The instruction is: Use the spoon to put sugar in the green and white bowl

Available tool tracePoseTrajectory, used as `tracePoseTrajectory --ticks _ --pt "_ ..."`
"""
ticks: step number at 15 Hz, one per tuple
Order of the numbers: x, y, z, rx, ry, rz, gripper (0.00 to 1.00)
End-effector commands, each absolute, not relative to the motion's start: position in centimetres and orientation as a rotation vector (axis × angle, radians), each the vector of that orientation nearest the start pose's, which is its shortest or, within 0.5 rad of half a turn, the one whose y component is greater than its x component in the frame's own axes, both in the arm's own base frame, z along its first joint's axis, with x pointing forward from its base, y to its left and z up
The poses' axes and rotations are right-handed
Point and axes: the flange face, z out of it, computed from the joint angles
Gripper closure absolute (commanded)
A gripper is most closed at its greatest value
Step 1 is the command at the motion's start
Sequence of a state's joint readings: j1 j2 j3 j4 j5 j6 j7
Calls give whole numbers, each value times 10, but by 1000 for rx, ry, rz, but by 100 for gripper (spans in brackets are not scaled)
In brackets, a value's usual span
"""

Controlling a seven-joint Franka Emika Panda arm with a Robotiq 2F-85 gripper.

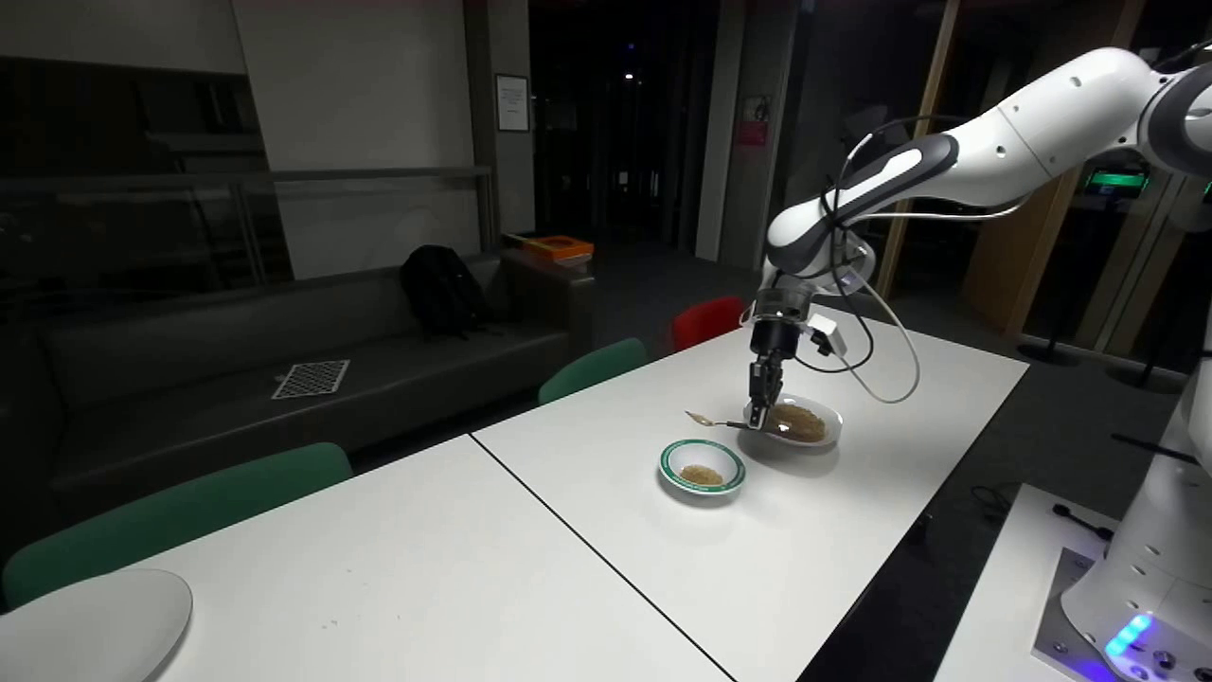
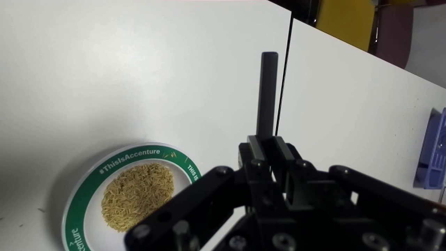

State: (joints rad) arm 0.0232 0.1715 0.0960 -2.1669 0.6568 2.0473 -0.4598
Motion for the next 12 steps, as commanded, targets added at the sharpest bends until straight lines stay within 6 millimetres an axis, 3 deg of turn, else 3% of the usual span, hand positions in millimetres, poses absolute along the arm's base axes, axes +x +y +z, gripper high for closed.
tracePoseTrajectory --ticks 1,12 --pt "515 89 310 -2491 -244 243 97" --pt "516 89 291 -2463 -238 272 97"
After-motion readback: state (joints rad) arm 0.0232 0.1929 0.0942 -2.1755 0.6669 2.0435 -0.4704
